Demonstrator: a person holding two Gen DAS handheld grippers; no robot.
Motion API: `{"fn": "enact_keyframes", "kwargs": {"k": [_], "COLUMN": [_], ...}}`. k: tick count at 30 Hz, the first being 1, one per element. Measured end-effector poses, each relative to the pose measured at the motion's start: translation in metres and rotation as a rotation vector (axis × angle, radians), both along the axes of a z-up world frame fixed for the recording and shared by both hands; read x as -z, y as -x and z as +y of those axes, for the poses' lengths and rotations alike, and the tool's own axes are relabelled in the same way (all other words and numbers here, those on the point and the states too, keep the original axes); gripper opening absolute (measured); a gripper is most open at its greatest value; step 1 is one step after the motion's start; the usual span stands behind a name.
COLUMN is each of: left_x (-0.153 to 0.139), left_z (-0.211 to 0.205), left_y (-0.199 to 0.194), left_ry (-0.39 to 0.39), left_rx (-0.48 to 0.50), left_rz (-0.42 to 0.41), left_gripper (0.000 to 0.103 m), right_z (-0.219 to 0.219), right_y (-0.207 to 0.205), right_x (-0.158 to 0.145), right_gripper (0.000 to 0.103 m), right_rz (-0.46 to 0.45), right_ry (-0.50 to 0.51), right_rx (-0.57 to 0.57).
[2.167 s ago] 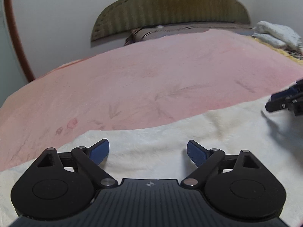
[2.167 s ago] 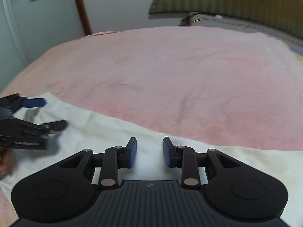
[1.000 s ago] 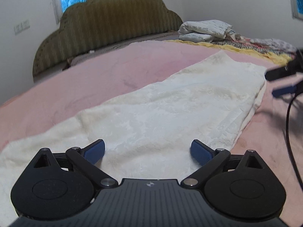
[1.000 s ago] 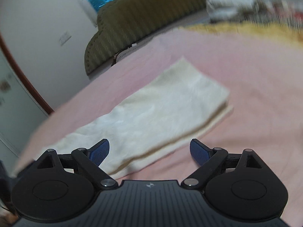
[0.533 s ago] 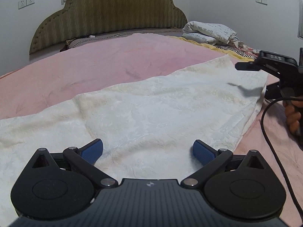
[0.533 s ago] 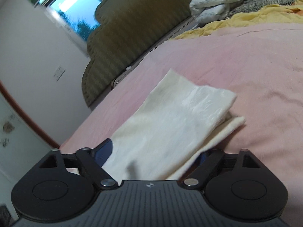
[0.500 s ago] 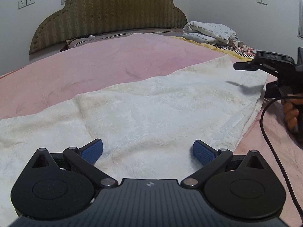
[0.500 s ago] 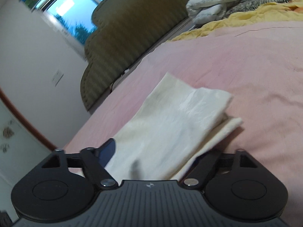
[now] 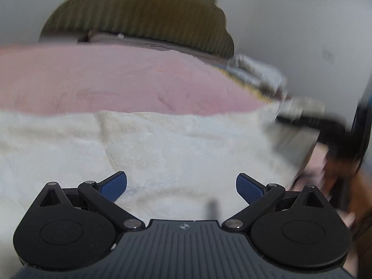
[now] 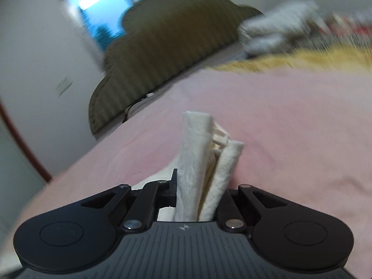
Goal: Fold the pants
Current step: 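Grasp the cream pants leg ends with the right tool and lift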
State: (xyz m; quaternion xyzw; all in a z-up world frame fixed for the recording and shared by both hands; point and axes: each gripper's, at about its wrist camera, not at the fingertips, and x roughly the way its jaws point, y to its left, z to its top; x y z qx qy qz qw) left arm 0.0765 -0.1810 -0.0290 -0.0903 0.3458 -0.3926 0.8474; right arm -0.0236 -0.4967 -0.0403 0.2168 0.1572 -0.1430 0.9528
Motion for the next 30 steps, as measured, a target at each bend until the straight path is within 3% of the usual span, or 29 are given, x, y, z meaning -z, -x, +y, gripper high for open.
{"fn": "enact_keyframes", "kwargs": {"k": [3, 5, 9, 14, 18, 21, 23, 25, 28, 30], "left_x": [-0.003, -0.004, -0.004, 0.012, 0.023, 0.028, 0.026, 0.018, 0.003, -0.007], "left_z": [0.017, 0.022, 0.027, 0.028, 0.037, 0.053, 0.064, 0.070, 0.074, 0.076], "left_y": [-0.021, -0.031, -0.040, -0.047, -0.059, -0.067, -0.071, -0.076, -0.082, -0.084], "left_ry": [0.243, 0.353, 0.523, 0.655, 0.652, 0.642, 0.636, 0.568, 0.412, 0.310], "left_rx": [0.039, 0.047, 0.039, 0.003, -0.081, -0.134, -0.151, -0.154, -0.164, -0.170], "left_rz": [0.241, 0.357, 0.472, 0.609, 0.658, 0.672, 0.657, 0.602, 0.490, 0.394], "left_gripper": [0.102, 0.102, 0.102, 0.103, 0.103, 0.097, 0.082, 0.051, 0.027, 0.021], "right_z": [0.046, 0.079, 0.137, 0.192, 0.225, 0.234, 0.238, 0.242, 0.253, 0.261], "right_y": [-0.010, -0.019, -0.027, -0.028, -0.026, -0.027, -0.030, -0.035, -0.042, -0.049], "right_x": [-0.021, -0.028, -0.029, -0.024, -0.019, -0.015, -0.015, -0.015, -0.012, -0.011], "right_gripper": [0.007, 0.007, 0.007, 0.007, 0.007, 0.007, 0.008, 0.008, 0.008, 0.008], "right_rz": [0.019, 0.034, 0.032, 0.022, 0.031, 0.039, 0.046, 0.053, 0.071, 0.085], "right_ry": [0.200, 0.305, 0.396, 0.454, 0.532, 0.508, 0.487, 0.468, 0.477, 0.489], "right_rx": [-0.097, -0.161, -0.290, -0.397, -0.449, -0.464, -0.454, -0.453, -0.466, -0.483]}}
